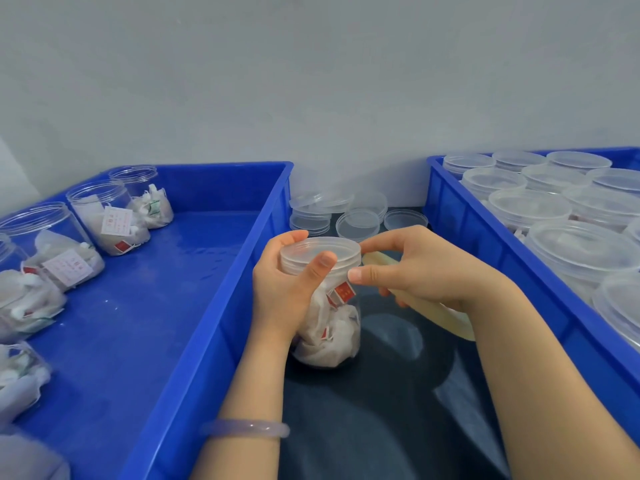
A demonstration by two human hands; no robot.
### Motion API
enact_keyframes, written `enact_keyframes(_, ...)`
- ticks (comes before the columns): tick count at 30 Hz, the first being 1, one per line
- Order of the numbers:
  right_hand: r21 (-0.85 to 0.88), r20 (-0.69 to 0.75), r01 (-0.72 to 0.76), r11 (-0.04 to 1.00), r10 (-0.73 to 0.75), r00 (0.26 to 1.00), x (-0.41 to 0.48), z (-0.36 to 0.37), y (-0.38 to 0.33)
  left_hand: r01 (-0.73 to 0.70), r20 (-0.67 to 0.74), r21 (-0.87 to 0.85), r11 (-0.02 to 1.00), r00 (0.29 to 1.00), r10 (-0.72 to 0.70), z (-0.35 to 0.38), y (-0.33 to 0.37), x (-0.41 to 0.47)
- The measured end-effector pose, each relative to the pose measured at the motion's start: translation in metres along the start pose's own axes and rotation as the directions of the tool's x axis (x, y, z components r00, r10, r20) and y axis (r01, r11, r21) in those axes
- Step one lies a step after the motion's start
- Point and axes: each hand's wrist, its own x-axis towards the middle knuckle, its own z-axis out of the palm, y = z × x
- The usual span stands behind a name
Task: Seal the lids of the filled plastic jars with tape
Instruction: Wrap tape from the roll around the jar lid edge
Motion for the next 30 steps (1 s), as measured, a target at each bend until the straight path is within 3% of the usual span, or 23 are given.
enact_keyframes(5, -0.021, -0.053, 0.006, 1.000, -0.007, 0.999, 0.006, 0.004, 0.001, -0.018, 0.047, -0.051, 0.999, 0.999, 0.021, -0.003, 0.000, 0.000)
enact_keyframes(9, 0.043, 0.029, 0.016, 0.999, -0.017, 0.999, 0.004, 0.007, 0.006, -0.019, 0.115, -0.036, 0.999, 0.993, 0.023, -0.004, 0.002, -0.001)
enact_keyframes(15, -0.075, -0.118, -0.036, 0.997, 0.027, 0.993, 0.005, 0.001, 0.008, 0.004, -0.018, 0.230, 0.973, 1.000, 0.000, 0.015, 0.013, -0.011)
enact_keyframes(21, -0.186, -0.012, -0.023, 0.982, 0.021, 1.000, 0.003, 0.004, 0.000, 0.019, -0.092, 0.190, 0.982, 0.996, -0.001, 0.015, 0.012, -0.013)
enact_keyframes(24, -0.141, 0.047, -0.018, 0.990, 0.024, 0.999, 0.000, -0.001, -0.001, -0.017, -0.018, 0.128, 0.992, 1.000, 0.020, 0.007, 0.008, -0.010)
enact_keyframes(30, -0.107, 0.003, 0.007, 0.994, -0.007, 1.000, 0.000, -0.005, 0.000, 0.023, 0.040, -0.045, 0.999, 0.999, -0.022, -0.001, 0.004, -0.006)
